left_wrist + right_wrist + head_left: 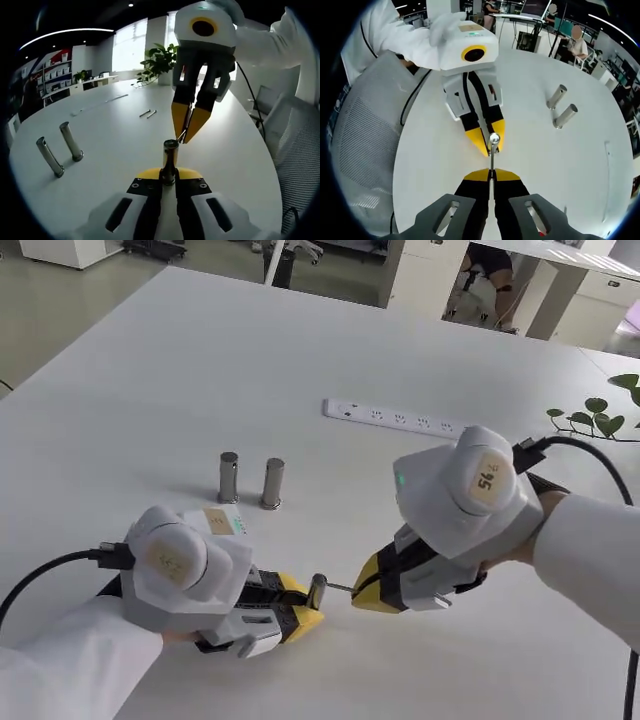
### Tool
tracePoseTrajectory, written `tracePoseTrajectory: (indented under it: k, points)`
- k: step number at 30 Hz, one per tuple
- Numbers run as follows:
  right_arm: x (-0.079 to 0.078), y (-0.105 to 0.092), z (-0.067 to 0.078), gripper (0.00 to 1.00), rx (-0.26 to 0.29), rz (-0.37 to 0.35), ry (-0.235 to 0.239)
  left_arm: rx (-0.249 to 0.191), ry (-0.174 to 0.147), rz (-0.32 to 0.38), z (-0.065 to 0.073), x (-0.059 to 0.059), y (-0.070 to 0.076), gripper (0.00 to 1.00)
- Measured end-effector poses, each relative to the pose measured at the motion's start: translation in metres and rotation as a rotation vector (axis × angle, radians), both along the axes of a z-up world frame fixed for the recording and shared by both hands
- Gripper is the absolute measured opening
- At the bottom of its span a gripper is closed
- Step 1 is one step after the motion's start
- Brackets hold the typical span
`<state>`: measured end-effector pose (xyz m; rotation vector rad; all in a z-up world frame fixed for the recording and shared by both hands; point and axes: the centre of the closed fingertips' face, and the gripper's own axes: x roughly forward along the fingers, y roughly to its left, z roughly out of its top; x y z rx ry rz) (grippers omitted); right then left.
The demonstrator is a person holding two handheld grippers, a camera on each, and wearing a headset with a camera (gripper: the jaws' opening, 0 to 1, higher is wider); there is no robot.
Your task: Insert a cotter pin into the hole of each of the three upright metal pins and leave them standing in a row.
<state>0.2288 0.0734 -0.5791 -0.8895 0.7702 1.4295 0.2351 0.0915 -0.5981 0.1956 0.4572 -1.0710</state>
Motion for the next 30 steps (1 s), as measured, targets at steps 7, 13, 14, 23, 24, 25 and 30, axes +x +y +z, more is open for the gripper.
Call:
tracePoseTrajectory:
  k: [7,13,14,23,24,25,30]
  points:
    - [-0.0002,0.0032,0.0002,0.0,-0.002,0.006,0.003,0.026,-0.031,-0.032,-0.0004,-0.0004,-0.0011,0.07]
    - [-0.0001,0.0059,0.0001,0.0,-0.005,0.008,0.003,0.036,-0.04,-0.041,-0.0006,-0.0004,-0.0014,0.07]
    - [0.0002,0.0059,0.0001,0.0,-0.008,0.011,0.0,0.034,-0.041,-0.041,-0.0006,-0.0004,-0.0013,0.07]
    - [-0.001,0.0061,-0.002,0.0,-0.043,0.041,0.002,0.051,-0.06,-0.058,-0.0008,0.0002,-0.0016,0.07]
    - [-0.0009,0.0059,-0.0022,0.0,-0.047,0.045,0.002,0.052,-0.058,-0.06,-0.001,0.0005,-0.0013,0.07]
    - [-0.0013,0.0055,-0.0021,0.0,-0.05,0.049,0.005,0.051,-0.057,-0.06,-0.001,0.0005,-0.0012,0.07]
    - [-0.0017,0.0053,-0.0013,0.0,-0.057,0.054,0.012,0.054,-0.055,-0.069,-0.0012,-0.001,-0.0006,0.07]
